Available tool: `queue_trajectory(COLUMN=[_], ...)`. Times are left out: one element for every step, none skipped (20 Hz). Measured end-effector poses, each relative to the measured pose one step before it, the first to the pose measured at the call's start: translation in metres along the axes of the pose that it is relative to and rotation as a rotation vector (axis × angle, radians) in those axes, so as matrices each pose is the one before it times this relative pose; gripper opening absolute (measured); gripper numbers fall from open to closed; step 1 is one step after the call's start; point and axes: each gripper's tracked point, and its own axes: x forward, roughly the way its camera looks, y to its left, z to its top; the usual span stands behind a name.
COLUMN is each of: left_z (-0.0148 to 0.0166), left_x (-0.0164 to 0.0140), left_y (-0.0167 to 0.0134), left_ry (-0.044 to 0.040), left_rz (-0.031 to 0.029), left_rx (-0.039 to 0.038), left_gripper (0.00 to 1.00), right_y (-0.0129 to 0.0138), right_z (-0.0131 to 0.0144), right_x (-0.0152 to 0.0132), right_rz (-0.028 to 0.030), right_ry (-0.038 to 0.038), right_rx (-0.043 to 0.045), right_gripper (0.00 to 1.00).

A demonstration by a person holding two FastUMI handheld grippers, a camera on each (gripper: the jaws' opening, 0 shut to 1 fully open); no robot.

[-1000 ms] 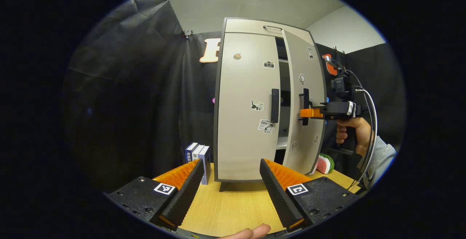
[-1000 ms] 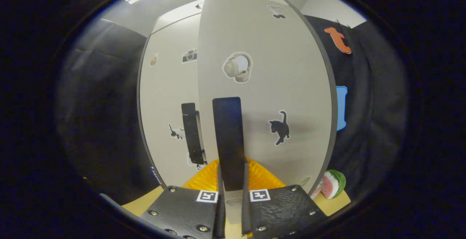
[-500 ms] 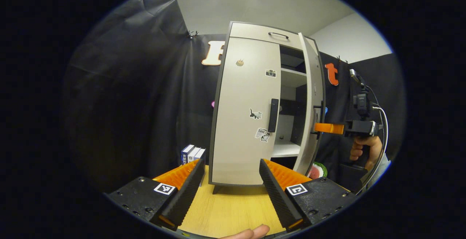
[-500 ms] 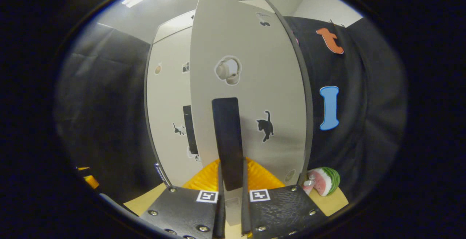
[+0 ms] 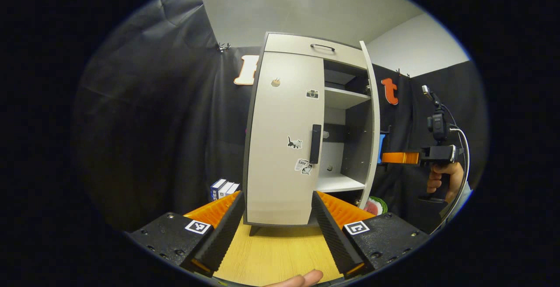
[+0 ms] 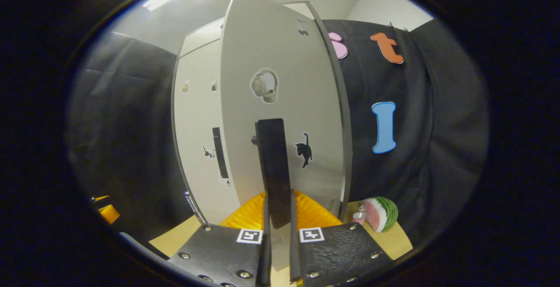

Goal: Open the right door of the double-door shoe cabinet with the right hand, and open the left door with the left hand.

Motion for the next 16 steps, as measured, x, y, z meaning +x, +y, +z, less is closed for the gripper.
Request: queue_trajectory(left_z=[-0.00399, -0.00301, -0.00205, -0.00006, 0.00040, -0.00122, 0.00026, -0.00075, -0.00100, -0.00327, -0.00260, -0.00131, -0.00316, -0.00357, 0.00043, 0.00137], left_x=[-0.00201, -0.00213, -0.00263, -0.00166, -0.00091, -0.00121, -0.00093, 0.00017, 0.00013, 0.00087, 0.00084, 0.00290, 0.00354, 0.00251, 0.00264, 0.00374], left_y=[-0.00392, -0.00342, -0.00415, -0.00398, -0.00439, -0.00570, -0.00883, -0.00897, -0.00763, -0.00435, -0.00461, -0.00536, -0.00412, -0.00055, -0.00053, -0.00104], left_ry=[0.01002, 0.00960, 0.00210, -0.00427, -0.00441, -0.00243, -0.00285, -0.00153, 0.00154, 0.00458, 0.00286, -0.00174, 0.00766, 0.00984, 0.00014, -0.00183], left_rz=[-0.01138, -0.01056, -0.01136, -0.00822, -0.00934, -0.01265, -0.02092, -0.02190, -0.01861, -0.00780, -0.00607, -0.00892, -0.00481, 0.00213, 0.00249, 0.00172], left_rx=[-0.00224, 0.00345, 0.00624, 0.00842, 0.00948, 0.00839, 0.00525, 0.00248, 0.00347, 0.00112, -0.00045, -0.00053, 0.00256, 0.00327, -0.00021, -0.00152], left_gripper=[0.91, 0.95, 0.95, 0.91, 0.95, 0.95, 0.95, 0.95, 0.95, 0.95, 0.95, 0.95, 0.95, 0.95, 0.95, 0.95], right_y=[-0.00209, -0.00522, -0.00516, -0.00510, -0.00695, -0.00731, -0.00778, -0.01009, -0.01106, -0.01543, -0.01466, -0.01643, -0.01479, -0.00932, -0.00064, 0.00301], right_z=[0.00061, -0.00120, 0.00040, 0.00188, 0.00070, 0.00174, 0.00429, 0.00452, 0.00680, 0.00157, 0.00120, 0.00357, 0.00126, 0.00163, -0.00321, 0.00013], right_x=[-0.00301, -0.00403, -0.00156, -0.00601, -0.00185, -0.00234, -0.00328, -0.00053, -0.00304, -0.00771, 0.00941, 0.00128, -0.00016, 0.00640, 0.00137, -0.00075], right_rz=[-0.00610, -0.00562, -0.00606, -0.00886, -0.00702, -0.00870, -0.01210, -0.01937, -0.02172, -0.04369, -0.01356, -0.02203, -0.02931, 0.00422, 0.04712, 0.03711], right_ry=[-0.00356, -0.00104, -0.00209, -0.00391, 0.00067, -0.00316, -0.01113, -0.01661, -0.01130, 0.01270, -0.01329, 0.00145, 0.00287, -0.00599, 0.01622, 0.00303], right_rx=[-0.00067, -0.00185, -0.01000, -0.00217, -0.00082, 0.00689, 0.01151, 0.01627, 0.01406, 0.00563, -0.02273, -0.00109, 0.00787, 0.01422, 0.03312, 0.03574], right_gripper=[0.16, 0.16, 0.16, 0.11, 0.11, 0.10, 0.10, 0.10, 0.10, 0.11, 0.05, 0.04, 0.05, 0.01, 0.01, 0.00])
